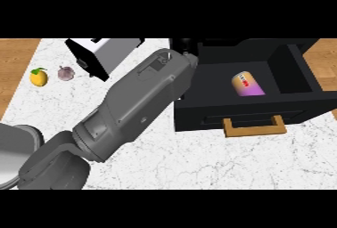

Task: Pick up the can, place it into the drawer and close the drawer

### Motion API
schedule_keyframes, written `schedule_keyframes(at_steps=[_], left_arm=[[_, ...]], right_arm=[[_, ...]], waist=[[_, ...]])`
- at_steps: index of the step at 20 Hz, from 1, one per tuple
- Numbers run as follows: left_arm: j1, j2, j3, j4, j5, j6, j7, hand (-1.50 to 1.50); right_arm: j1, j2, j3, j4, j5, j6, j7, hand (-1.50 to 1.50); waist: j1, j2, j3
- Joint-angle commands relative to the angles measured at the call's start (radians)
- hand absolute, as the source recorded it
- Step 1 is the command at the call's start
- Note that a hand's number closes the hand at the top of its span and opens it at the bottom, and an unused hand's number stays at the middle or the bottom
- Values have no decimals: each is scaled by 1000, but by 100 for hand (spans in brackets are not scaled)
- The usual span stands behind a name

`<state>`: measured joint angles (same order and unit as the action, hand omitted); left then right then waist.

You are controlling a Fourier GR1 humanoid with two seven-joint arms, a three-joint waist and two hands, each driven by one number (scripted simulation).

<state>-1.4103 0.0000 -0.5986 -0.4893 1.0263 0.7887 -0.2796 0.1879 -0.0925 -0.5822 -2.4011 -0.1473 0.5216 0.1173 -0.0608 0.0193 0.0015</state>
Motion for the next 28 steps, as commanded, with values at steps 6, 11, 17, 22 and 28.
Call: schedule_keyframes(at_steps=[6,11,17,22,28], left_arm=[[-9,0,4,1,30,-16,-3,-150],[41,0,2,-24,9,-14,-11,-150],[6,26,17,-13,-15,5,51,-150],[16,59,14,-59,-36,7,103,-150],[56,99,1,-168,-72,68,145,-150]], right_arm=[[-142,22,253,36,472,-43,-71,-150],[-200,14,369,121,690,-118,-120,-150],[-404,0,519,351,942,-243,-109,-150],[-490,-8,598,611,1096,-366,-206,-150],[-616,-82,599,869,1201,-417,-250,-150]], waist=[[44,-1,-1],[60,-13,-1],[77,-12,-2],[88,-12,-1],[99,-18,-1]])
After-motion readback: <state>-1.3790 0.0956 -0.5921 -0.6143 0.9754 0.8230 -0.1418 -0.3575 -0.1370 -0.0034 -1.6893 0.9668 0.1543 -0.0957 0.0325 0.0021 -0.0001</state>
